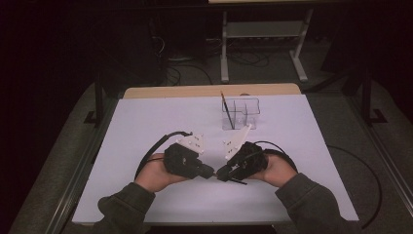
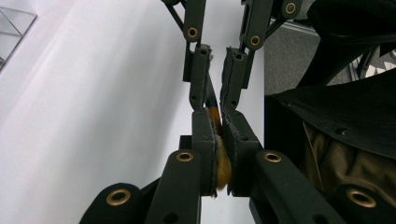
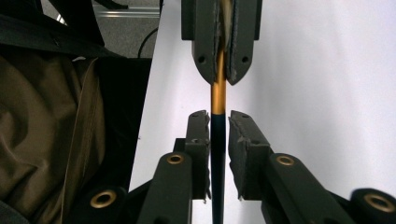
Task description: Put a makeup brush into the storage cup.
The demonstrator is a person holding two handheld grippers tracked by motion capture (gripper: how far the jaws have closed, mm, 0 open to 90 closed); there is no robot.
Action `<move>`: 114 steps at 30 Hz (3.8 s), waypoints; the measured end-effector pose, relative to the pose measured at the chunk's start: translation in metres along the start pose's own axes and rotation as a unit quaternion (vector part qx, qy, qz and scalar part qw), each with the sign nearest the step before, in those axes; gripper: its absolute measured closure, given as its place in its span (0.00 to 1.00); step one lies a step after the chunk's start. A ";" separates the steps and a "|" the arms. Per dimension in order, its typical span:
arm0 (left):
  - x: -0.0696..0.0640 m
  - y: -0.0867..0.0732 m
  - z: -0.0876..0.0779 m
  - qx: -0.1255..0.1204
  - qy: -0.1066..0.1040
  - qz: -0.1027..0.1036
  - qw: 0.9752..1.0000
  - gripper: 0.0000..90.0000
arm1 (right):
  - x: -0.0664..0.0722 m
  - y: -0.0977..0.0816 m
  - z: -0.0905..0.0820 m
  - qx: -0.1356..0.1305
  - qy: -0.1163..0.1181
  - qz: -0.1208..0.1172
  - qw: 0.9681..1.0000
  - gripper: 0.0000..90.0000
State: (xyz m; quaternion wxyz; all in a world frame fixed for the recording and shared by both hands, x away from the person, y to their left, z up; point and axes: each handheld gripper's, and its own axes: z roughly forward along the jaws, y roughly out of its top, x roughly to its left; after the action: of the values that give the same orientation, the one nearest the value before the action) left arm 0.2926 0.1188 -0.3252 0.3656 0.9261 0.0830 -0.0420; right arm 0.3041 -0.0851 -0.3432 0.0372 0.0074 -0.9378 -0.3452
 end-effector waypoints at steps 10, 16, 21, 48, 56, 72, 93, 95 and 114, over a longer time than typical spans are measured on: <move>-0.001 0.003 0.005 0.010 0.001 0.002 1.000 0.93 | 0.000 0.002 0.005 0.014 0.004 -0.005 1.000 0.91; 0.000 0.001 0.002 -0.006 0.000 -0.006 1.000 0.85 | 0.000 0.000 0.005 0.014 0.004 -0.007 1.000 0.92; 0.002 -0.003 -0.003 -0.016 0.005 -0.013 1.000 0.80 | -0.001 -0.006 0.005 0.016 0.003 -0.002 1.000 0.92; 0.009 -0.043 -0.020 -0.037 0.035 -0.047 0.998 0.74 | -0.018 -0.029 -0.012 0.008 -0.019 0.041 0.999 0.92; 0.011 -0.053 -0.022 -0.043 0.040 -0.056 0.997 0.72 | -0.024 -0.029 -0.019 0.005 -0.027 0.047 0.999 0.92; 0.015 -0.069 -0.022 -0.054 0.047 -0.070 0.995 0.66 | -0.038 -0.028 -0.031 -0.003 -0.038 0.060 0.997 0.92; 0.016 -0.088 -0.026 -0.063 0.071 -0.088 0.992 0.58 | -0.053 -0.030 -0.045 -0.012 -0.051 0.076 0.996 0.92; 0.016 -0.090 -0.027 -0.060 0.077 -0.087 0.991 0.58 | -0.054 -0.030 -0.047 -0.011 -0.055 0.078 0.995 0.92; 0.013 -0.109 -0.031 -0.078 0.100 -0.101 0.987 0.46 | -0.072 -0.033 -0.069 -0.019 -0.078 0.101 0.992 0.92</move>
State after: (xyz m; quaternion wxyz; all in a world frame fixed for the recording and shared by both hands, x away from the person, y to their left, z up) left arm 0.2856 0.2199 -0.3774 0.4204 0.8812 0.2152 0.0208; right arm 0.3803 -0.1526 -0.3168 -0.0015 -0.1154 -0.9269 -0.3570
